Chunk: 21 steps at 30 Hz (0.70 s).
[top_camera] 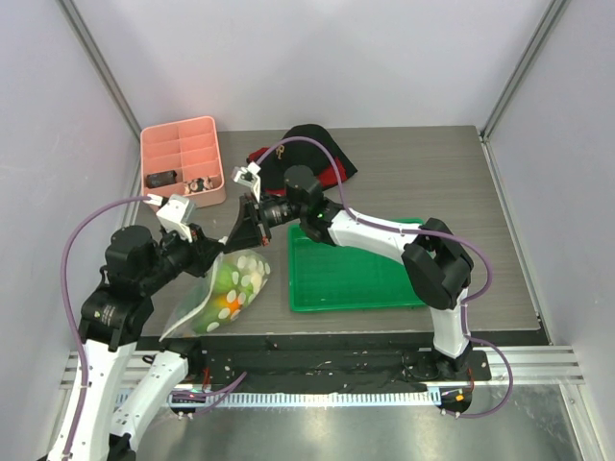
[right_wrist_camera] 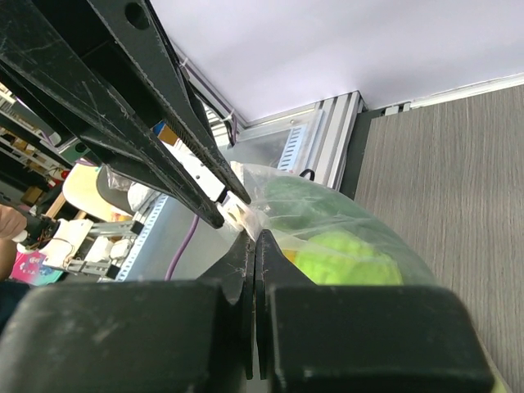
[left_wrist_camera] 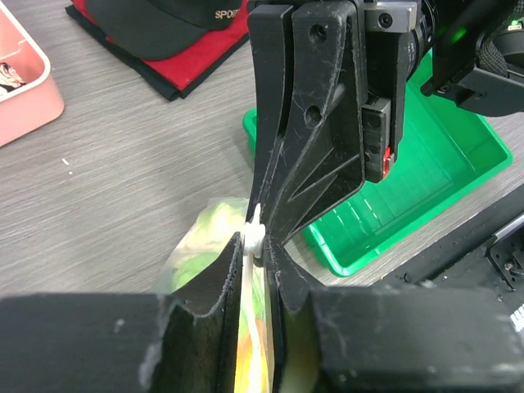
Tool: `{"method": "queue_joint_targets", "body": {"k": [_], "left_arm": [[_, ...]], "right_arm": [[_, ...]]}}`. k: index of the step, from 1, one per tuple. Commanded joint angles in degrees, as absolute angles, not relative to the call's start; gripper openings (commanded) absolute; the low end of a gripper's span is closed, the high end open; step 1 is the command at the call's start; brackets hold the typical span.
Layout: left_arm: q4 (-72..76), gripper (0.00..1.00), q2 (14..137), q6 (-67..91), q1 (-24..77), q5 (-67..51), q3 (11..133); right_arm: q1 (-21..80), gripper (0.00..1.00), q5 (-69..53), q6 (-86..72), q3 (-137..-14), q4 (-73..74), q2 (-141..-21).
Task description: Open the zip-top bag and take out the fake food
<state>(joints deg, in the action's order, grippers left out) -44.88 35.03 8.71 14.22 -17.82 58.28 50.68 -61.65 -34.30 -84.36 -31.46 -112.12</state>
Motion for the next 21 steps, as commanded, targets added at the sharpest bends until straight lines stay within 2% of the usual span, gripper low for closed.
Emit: {"method": "queue_joint_targets", "body": {"k": [1, 7, 10, 13, 21], "left_arm": [[-45.3, 0.15, 35.9, 8.3, 14.0, -18.0, 59.9], [-44.1, 0.17, 36.6, 8.5, 14.0, -19.2, 58.4], [-44.2, 0.13, 37.5, 8.4, 14.0, -19.9, 58.6], [-45.3, 0.01, 37.5, 7.8, 14.0, -18.9, 59.1], [-49.9, 0.00, 35.6, 7.3, 14.0, -15.9, 59.2]], "right_arm": [[50.8, 0.01, -62.2, -33.6, -85.9, -33.3, -108.1], [50.9, 0.01, -62.4, -34.2, -86.0, -34.1, -108.2], [50.9, 0.01, -62.3, -34.5, -85.9, -34.5, -108.2], [50.8, 0.01, -61.4, -34.4, -85.5, -34.5, -108.0], [49.3, 0.01, -51.6, -36.9, -82.4, -38.7, -105.9]]}}
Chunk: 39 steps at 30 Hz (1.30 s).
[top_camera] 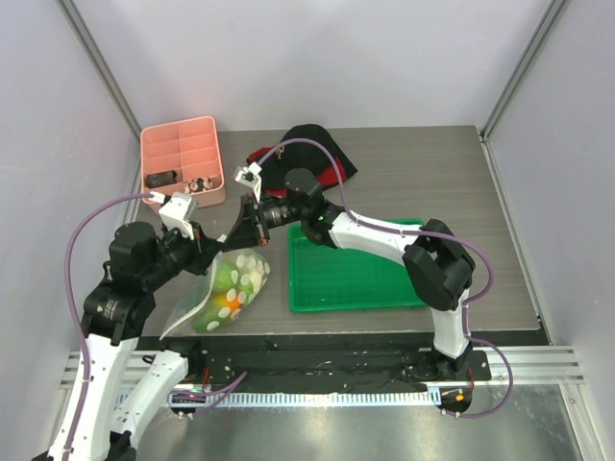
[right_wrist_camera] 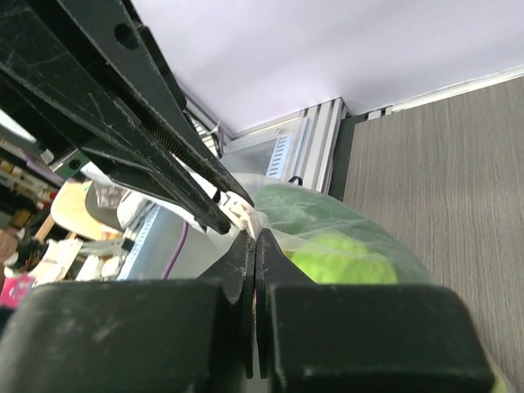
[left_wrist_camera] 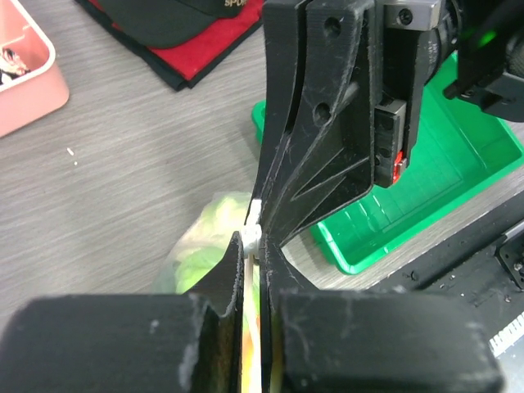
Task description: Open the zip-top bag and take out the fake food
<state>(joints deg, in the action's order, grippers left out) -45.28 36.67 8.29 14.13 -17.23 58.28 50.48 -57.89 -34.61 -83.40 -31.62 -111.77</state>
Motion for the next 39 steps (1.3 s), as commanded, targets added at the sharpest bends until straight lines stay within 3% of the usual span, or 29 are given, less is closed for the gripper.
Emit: {"method": "queue_joint_targets", "body": {"k": [1, 10, 19, 30, 39], "left_arm": [[-50.0, 0.00, 35.5, 7.4, 14.0, -16.2, 59.1], [-51.9, 0.00, 35.7, 12.8, 14.0, -17.7, 61.3], [-62.9, 0.00, 29.5, 33.4, 14.0, -5.6, 61.4], [-79.7, 0.00, 14.3, 41.0, 14.0, -7.7, 64.1], [-75.7, 0.00, 7.6, 43.7, 14.0, -17.6, 56.6]], "right_arm": [[49.1, 0.01, -50.9, -37.8, -82.2, -39.7, -105.5], [43.2, 0.01, -43.9, -46.8, -79.5, -48.6, -106.7], [39.9, 0.01, -45.4, -50.3, -86.0, -48.4, -113.9], [40.0, 0.01, -44.8, -50.2, -89.6, -47.0, -119.6], [41.2, 0.01, -49.2, -50.2, -92.1, -48.4, -121.7]]}}
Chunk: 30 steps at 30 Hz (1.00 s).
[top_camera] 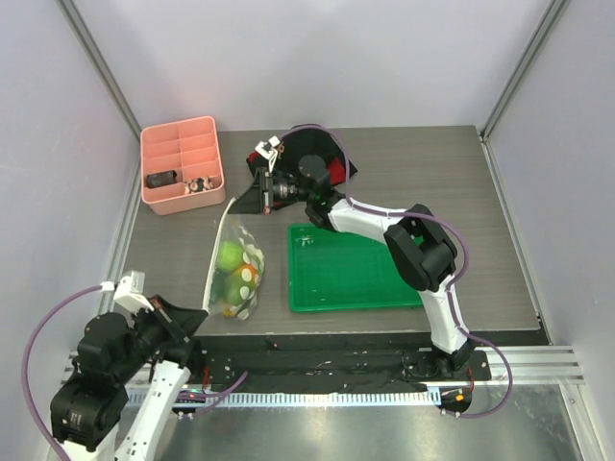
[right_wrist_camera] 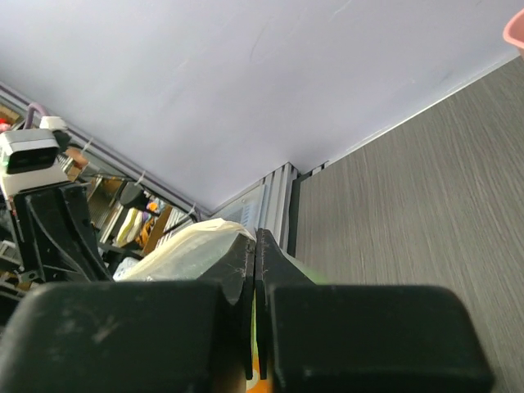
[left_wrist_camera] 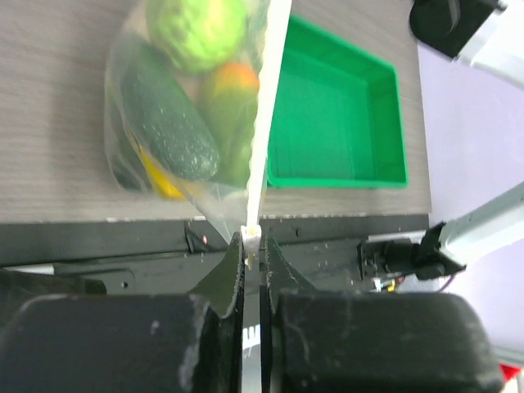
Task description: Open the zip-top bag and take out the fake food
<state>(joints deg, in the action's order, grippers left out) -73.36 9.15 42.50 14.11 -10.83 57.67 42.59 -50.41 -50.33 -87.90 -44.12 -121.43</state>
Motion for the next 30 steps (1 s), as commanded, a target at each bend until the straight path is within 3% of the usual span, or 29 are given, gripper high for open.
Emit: {"method": "queue_joint_targets", "body": {"k": [1, 2, 4, 6, 9, 13, 16, 30], "left_arm": [[-74.1, 0.05, 7.7, 43.4, 14.0, -17.9, 57.3], [-72.7, 0.28, 8.2, 43.2, 14.0, -18.2, 59.0], [-67.0, 0.50, 9.9, 42.1, 14.0, -17.8, 61.0], [-64.0, 0.55, 15.3, 41.1, 14.0, -15.3, 63.7], [-58.3, 0.54, 24.0, 36.3, 14.0, -14.7, 64.6], [-56.3, 0.37, 33.4, 28.3, 14.0, -9.8, 64.6], [-55.5, 0.30, 35.7, 25.9, 14.0, -7.6, 63.6], [-48.4, 0.31, 38.1, 25.8, 14.0, -7.6, 55.5]], "right_arm": [[41.4, 0.01, -50.7, -50.1, -92.5, -48.5, -122.5], [41.7, 0.01, -52.3, -50.6, -92.9, -51.0, -122.8], [42.2, 0.01, -56.5, -51.8, -92.4, -54.3, -123.2], [42.5, 0.01, -59.2, -53.7, -92.1, -57.9, -123.7], [43.0, 0.01, -62.0, -53.8, -91.8, -58.2, -123.7], [43.2, 0.01, -62.4, -53.0, -90.8, -57.7, -122.7], [43.2, 0.02, -62.3, -51.7, -90.6, -55.9, -122.4], [43.2, 0.01, -61.7, -49.4, -90.3, -53.0, -121.9]]}}
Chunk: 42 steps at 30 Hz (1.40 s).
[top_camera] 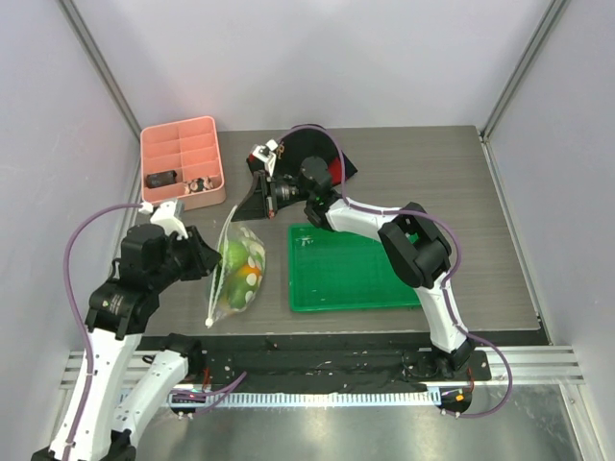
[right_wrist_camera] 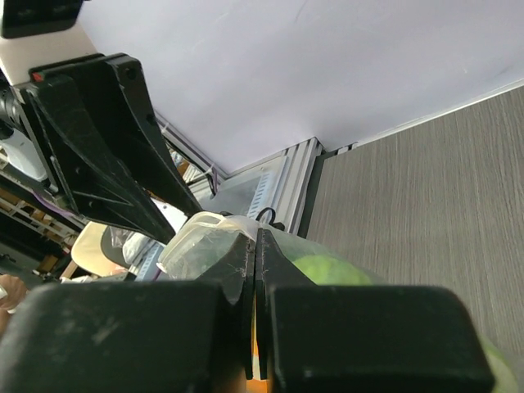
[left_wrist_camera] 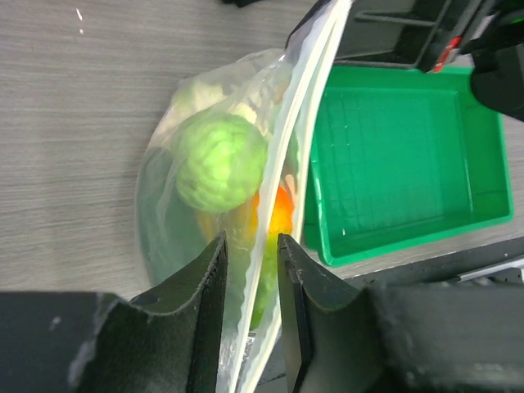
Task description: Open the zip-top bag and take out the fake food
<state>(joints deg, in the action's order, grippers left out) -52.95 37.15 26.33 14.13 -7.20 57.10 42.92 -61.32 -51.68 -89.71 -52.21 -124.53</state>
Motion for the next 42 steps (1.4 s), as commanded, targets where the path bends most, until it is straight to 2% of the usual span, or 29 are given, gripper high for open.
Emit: {"method": "queue_joint_targets", "body": {"k": [1, 7, 8, 9, 10, 11, 12, 13, 14, 15, 16, 17, 18, 19, 20, 22, 27, 30, 33, 37, 42], "left_arm": [[-48.6, 0.31, 38.6, 25.8, 14.0, -7.5, 55.3], [-46.3, 0.36, 42.6, 27.6, 14.0, -6.3, 53.1], [-45.4, 0.33, 43.6, 27.6, 14.0, -7.0, 52.7], [-45.3, 0.19, 45.2, 27.6, 14.0, -8.4, 52.7], [-45.2, 0.10, 45.9, 27.6, 14.0, -8.8, 52.8], [-44.8, 0.03, 46.1, 27.7, 14.0, -9.2, 52.9], [-44.7, 0.00, 46.1, 27.8, 14.0, -10.5, 53.1], [-44.7, 0.00, 45.7, 27.8, 14.0, -11.4, 54.0], [-44.1, 0.00, 45.1, 28.4, 14.0, -12.0, 54.4], [-43.7, 0.00, 44.5, 28.8, 14.0, -12.8, 55.0], [-43.2, 0.00, 43.6, 29.3, 14.1, -13.4, 55.6], [-42.8, 0.00, 43.2, 30.8, 14.0, -13.4, 56.8], [-42.8, 0.00, 43.2, 31.6, 14.0, -13.6, 57.5], [-42.6, 0.00, 43.2, 32.4, 14.0, -14.8, 58.0], [-42.2, 0.00, 43.2, 34.5, 14.0, -15.5, 58.4], [-39.7, 0.00, 42.6, 37.3, 14.0, -17.0, 58.0], [-31.4, 0.00, 42.1, 42.0, 14.1, -18.1, 51.3], [-28.7, 0.00, 42.5, 42.4, 14.0, -19.6, 47.8], [-24.5, 0.00, 42.3, 42.9, 14.1, -21.6, 45.6], [-23.2, 0.00, 41.5, 43.8, 14.1, -21.9, 45.3], [-22.2, 0.00, 38.9, 44.6, 14.0, -21.0, 45.4]], "right_arm": [[43.2, 0.01, -61.6, -49.4, -90.3, -52.9, -121.8], [43.4, 0.01, -61.5, -49.6, -90.4, -51.9, -121.3], [43.3, 0.01, -61.3, -49.7, -90.7, -51.3, -121.2], [43.4, 0.02, -61.0, -49.1, -90.9, -50.4, -121.0], [43.4, 0.04, -60.6, -48.6, -90.9, -47.1, -120.8], [43.5, 0.20, -59.1, -47.6, -90.8, -44.4, -120.2], [43.5, 0.28, -57.9, -44.5, -90.9, -41.1, -119.1], [43.5, 0.34, -56.4, -41.8, -91.1, -31.5, -118.0], [43.6, 0.46, -50.8, -39.2, -91.1, -25.7, -117.0], [43.6, 0.51, -47.0, -36.8, -91.1, -19.9, -114.5], [43.6, 0.55, -42.3, -32.2, -91.1, -8.0, -113.1], [43.5, 0.64, -35.8, -31.0, -91.2, -2.6, -111.9], [43.5, 0.67, -27.5, -30.5, -91.3, 2.2, -110.1], [43.6, 0.71, -24.7, -29.1, -92.5, 10.2, -109.5], [43.5, 0.79, -22.4, -28.0, -93.2, 13.7, -108.8], [43.6, 0.84, -14.3, -27.1, -93.2, 20.9, -105.8], [44.6, 0.86, -1.5, -25.8, -86.1, 25.3, -95.7], [47.8, 0.82, 4.3, -24.3, -84.4, 27.8, -90.8], [51.2, 0.66, 7.5, -22.2, -86.8, 30.6, -89.6], [56.6, 0.53, 1.5, -18.0, -89.2, 29.7, -91.5], [57.1, 0.47, -6.1, -16.6, -86.4, 25.8, -93.8]]}}
